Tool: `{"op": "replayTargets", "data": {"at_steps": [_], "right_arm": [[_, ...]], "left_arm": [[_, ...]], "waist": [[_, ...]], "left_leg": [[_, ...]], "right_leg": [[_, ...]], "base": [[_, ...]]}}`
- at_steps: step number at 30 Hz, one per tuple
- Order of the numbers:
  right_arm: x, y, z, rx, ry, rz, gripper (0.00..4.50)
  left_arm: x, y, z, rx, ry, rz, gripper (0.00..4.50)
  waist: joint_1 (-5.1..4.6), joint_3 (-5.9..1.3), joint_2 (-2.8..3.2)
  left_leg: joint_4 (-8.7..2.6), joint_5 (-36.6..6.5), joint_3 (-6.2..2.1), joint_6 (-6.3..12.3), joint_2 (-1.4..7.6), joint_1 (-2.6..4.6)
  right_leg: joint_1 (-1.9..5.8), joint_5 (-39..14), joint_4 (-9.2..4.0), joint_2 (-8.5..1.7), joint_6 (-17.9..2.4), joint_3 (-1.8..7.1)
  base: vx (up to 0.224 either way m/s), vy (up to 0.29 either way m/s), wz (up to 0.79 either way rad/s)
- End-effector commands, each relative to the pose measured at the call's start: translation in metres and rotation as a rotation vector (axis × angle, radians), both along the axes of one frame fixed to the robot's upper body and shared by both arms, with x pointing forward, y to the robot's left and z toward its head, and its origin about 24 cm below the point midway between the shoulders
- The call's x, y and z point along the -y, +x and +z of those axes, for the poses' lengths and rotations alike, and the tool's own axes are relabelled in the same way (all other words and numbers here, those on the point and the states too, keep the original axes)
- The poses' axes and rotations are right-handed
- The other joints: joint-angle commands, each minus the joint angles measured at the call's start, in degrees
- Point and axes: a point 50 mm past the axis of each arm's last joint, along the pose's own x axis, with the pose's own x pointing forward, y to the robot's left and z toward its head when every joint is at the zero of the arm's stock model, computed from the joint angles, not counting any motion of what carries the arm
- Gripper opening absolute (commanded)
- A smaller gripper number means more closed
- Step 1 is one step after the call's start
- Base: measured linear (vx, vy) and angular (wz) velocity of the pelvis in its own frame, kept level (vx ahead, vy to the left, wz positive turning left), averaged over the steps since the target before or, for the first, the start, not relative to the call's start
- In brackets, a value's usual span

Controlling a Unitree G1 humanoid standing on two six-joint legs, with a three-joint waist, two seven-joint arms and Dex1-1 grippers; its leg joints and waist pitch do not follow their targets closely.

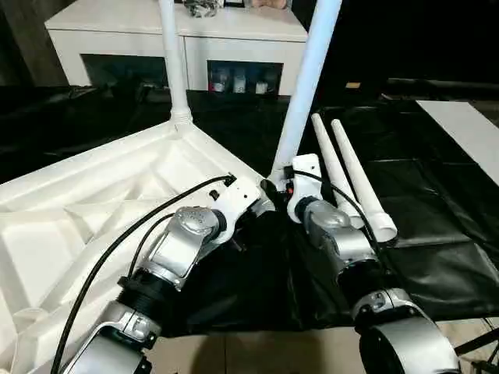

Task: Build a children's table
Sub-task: Rotate leg to tighten

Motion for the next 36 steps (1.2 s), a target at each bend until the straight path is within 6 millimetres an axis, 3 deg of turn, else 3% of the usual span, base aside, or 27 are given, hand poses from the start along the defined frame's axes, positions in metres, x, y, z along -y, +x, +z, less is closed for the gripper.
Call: {"op": "replayTargets", "data": {"at_steps": [1, 4, 7, 8, 10, 12, 13, 15, 20, 23, 27, 28, 31, 32, 33, 36], "right_arm": [[-0.005, -0.002, 0.006, 0.03, 0.028, 0.06, 3.67], [0.015, -0.004, 0.015, 0.08, -0.003, 0.139, 3.88], [0.041, -0.013, 0.025, 0.109, -0.07, 0.309, 3.99], [0.049, -0.018, 0.028, 0.114, -0.09, 0.374, 3.99], [0.054, -0.023, 0.03, 0.112, -0.105, 0.433, 3.99], [0.066, -0.036, 0.03, 0.098, -0.15, 0.576, 3.99], [0.066, -0.036, 0.03, 0.098, -0.15, 0.576, 3.99], [0.069, -0.043, 0.03, 0.081, -0.18, 0.653, 3.99], [0.066, -0.049, 0.027, 0.06, -0.2, 0.714, 3.99], [0.063, -0.049, 0.024, 0.053, -0.207, 0.726, 3.99], [0.059, -0.05, 0.019, 0.037, -0.229, 0.765, 3.99], [0.059, -0.051, 0.018, 0.033, -0.237, 0.776, 3.73], [0.059, -0.049, 0.016, 0.023, -0.249, 0.769, 3.58], [0.059, -0.048, 0.016, 0.023, -0.249, 0.763, 3.31], [0.059, -0.048, 0.016, 0.022, -0.247, 0.761, 3.31], [0.059, -0.048, 0.016, 0.018, -0.247, 0.765, 3.18]], "left_arm": [[0.001, -0.003, -0.006, -0.002, 0.044, -0.034, 0.0], [-0.008, -0.006, -0.007, 0.0, 0.06, -0.101, 0.0], [-0.02, -0.013, -0.006, -0.024, 0.067, -0.195, 0.0], [-0.024, -0.015, -0.006, -0.043, 0.064, -0.217, 0.0], [-0.026, -0.018, -0.005, -0.043, 0.062, -0.257, 0.0], [-0.03, -0.029, -0.002, -0.076, 0.054, -0.417, 0.0], [-0.03, -0.029, -0.002, -0.076, 0.054, -0.417, 0.0], [-0.036, -0.038, -0.002, -0.152, 0.053, -0.486, 0.0], [-0.041, -0.04, 0.0, -0.167, 0.056, -0.506, 0.0], [-0.042, -0.041, 0.0, -0.168, 0.057, -0.508, 0.0], [-0.044, -0.042, 0.001, -0.173, 0.055, -0.52, 0.0], [-0.044, -0.042, 0.001, -0.174, 0.056, -0.522, 0.0], [-0.044, -0.042, 0.002, -0.172, 0.056, -0.519, 0.0], [-0.044, -0.042, 0.002, -0.172, 0.055, -0.518, 0.0], [-0.045, -0.042, 0.002, -0.169, 0.057, -0.514, 0.0], [-0.046, -0.042, 0.001, -0.17, 0.058, -0.511, 0.0]], "waist": [[0.37, -3.14, 0.66], [1.0, -3.41, 0.59], [1.87, -3.88, 1.17], [1.92, -3.83, 0.82], [1.9, -3.45, 0.94], [2.16, -3.26, 0.88], [2.16, -3.26, 0.88], [1.97, -3.13, 1.04], [2.2, -2.96, 0.82], [2.36, -3.01, 0.85], [2.52, -3.26, 0.62], [2.53, -3.26, 0.66], [2.59, -3.25, 0.44], [2.61, -3.26, 0.58], [2.58, -3.23, 0.36], [2.64, -3.28, 0.48]], "left_leg": [[-5.1, -14.27, -1.29, 0.62, 3.19, -0.13], [-4.7, -7.58, -1.04, 2.69, 3.15, -0.44], [-4.12, -2.5, -0.91, 5.21, 3.19, -0.37], [-3.95, -1.54, -0.79, 6.37, 3.2, -0.5], [-4.2, -3.49, -0.69, 6.62, 3.22, -0.52], [-4.44, -7.67, -0.8, 5.63, 3.47, -0.33], [-4.44, -7.67, -0.8, 5.63, 3.47, -0.33], [-4.63, -8.78, -0.77, 3.91, 3.6, -0.19], [-4.68, -9.77, -0.62, 2.98, 3.51, -0.03], [-4.7, -9.4, -0.66, 2.55, 3.53, -0.02], [-4.44, -6.5, -0.59, 3.23, 3.35, -0.22], [-4.43, -6.33, -0.59, 3.37, 3.34, -0.25], [-4.38, -5.81, -0.55, 3.75, 3.38, -0.26], [-4.38, -6.0, -0.57, 3.69, 3.37, -0.18], [-4.37, -6.26, -0.53, 3.62, 3.37, -0.19], [-4.36, -6.36, -0.58, 3.45, 3.38, -0.17]], "right_leg": [[2.05, -11.69, -4.36, -4.32, -11.26, 3.04], [2.52, -3.67, -3.57, -4.28, -13.04, 3.04], [2.72, 4.42, -2.65, -4.02, -14.41, 2.93], [2.76, 7.06, -2.42, -3.87, -14.87, 2.92], [2.49, 4.3, -2.74, -4.01, -15.63, 2.87], [2.52, -2.16, -3.36, -4.2, -14.9, 2.9], [2.52, -2.16, -3.36, -4.2, -14.9, 2.9], [2.23, -4.46, -3.4, -4.14, -15.22, 2.96], [2.04, -6.69, -3.59, -4.11, -14.82, 3.09], [2.0, -6.77, -3.54, -4.09, -14.46, 3.1], [2.22, -3.01, -3.07, -4.1, -14.84, 3.08], [2.24, -2.87, -3.06, -4.11, -14.92, 3.09], [2.26, -2.75, -3.04, -4.15, -14.99, 3.08], [2.21, -3.37, -3.07, -4.14, -15.06, 3.04], [2.22, -3.86, -3.15, -4.13, -14.94, 3.07], [2.26, -4.36, -3.11, -4.15, -14.54, 3.08]], "base": [[0.0, 0.0, 0.0], [0.0, 0.0, 0.0], [0.0, 0.0, 0.0], [0.0, 0.0, 0.0], [0.0, 0.0, 0.0], [0.0, 0.0, 0.0], [0.0, 0.0, 0.0], [0.0, 0.0, 0.0], [0.0, 0.0, 0.0], [0.0, 0.0, 0.0], [0.0, 0.0, 0.0], [0.0, 0.0, 0.0], [0.0, 0.0, 0.0], [0.0, 0.0, 0.0], [0.0, 0.0, 0.0], [0.0, 0.0, 0.0]]}}
